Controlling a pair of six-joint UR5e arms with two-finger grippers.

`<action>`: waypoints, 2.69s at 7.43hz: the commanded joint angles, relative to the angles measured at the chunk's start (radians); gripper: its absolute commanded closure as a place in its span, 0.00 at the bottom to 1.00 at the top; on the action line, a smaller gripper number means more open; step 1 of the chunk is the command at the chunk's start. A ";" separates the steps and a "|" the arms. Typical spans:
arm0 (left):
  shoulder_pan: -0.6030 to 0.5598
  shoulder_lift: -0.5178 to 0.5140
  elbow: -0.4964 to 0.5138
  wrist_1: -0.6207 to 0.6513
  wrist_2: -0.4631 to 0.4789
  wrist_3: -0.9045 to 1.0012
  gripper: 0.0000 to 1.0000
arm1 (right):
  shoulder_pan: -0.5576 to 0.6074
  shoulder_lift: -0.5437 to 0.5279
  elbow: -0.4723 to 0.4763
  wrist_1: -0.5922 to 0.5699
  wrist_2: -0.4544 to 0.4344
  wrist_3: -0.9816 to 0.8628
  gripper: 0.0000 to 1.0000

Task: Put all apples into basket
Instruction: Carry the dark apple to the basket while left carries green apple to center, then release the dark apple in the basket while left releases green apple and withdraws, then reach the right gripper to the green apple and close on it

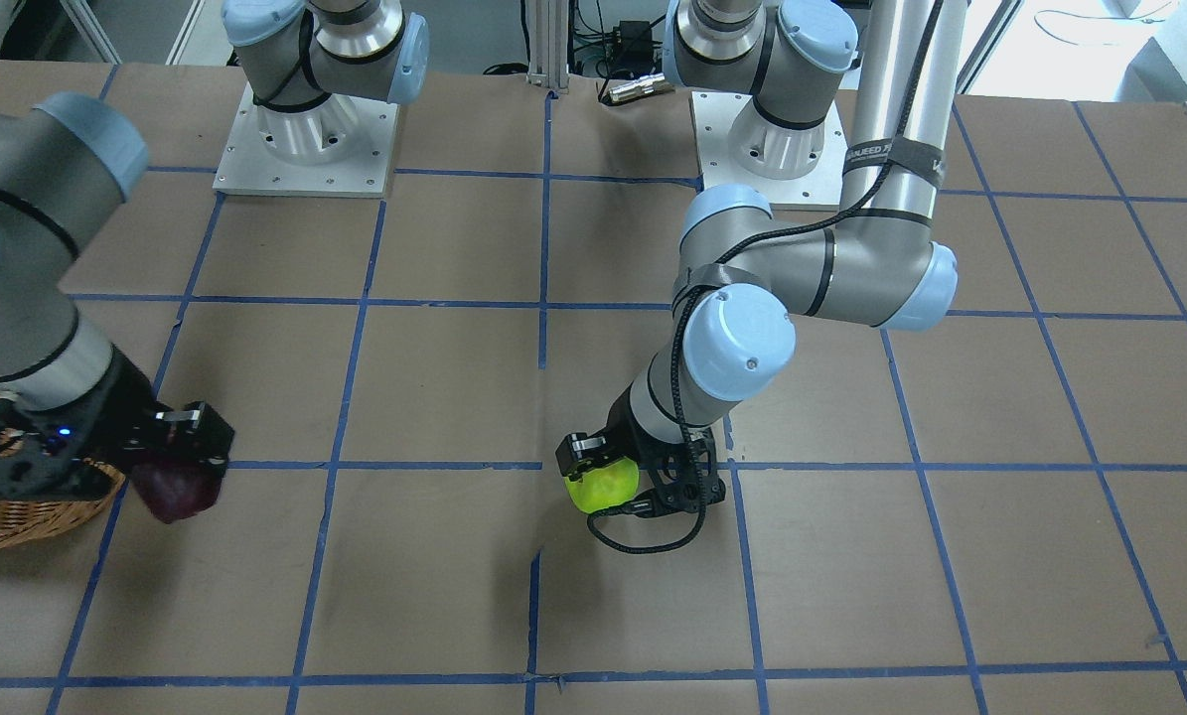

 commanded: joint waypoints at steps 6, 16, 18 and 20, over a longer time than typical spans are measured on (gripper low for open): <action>0.002 0.069 0.020 0.108 0.154 0.126 0.00 | -0.387 0.134 0.004 -0.125 -0.081 -0.627 0.01; 0.232 0.521 0.052 -0.542 0.279 0.486 0.00 | 0.286 0.013 -0.014 0.099 -0.009 0.436 0.00; 0.232 0.524 0.055 -0.543 0.276 0.460 0.00 | 0.406 0.054 -0.077 0.033 0.019 0.697 0.00; 0.232 0.527 0.055 -0.543 0.270 0.460 0.00 | 0.516 0.169 -0.192 0.034 0.053 0.795 0.00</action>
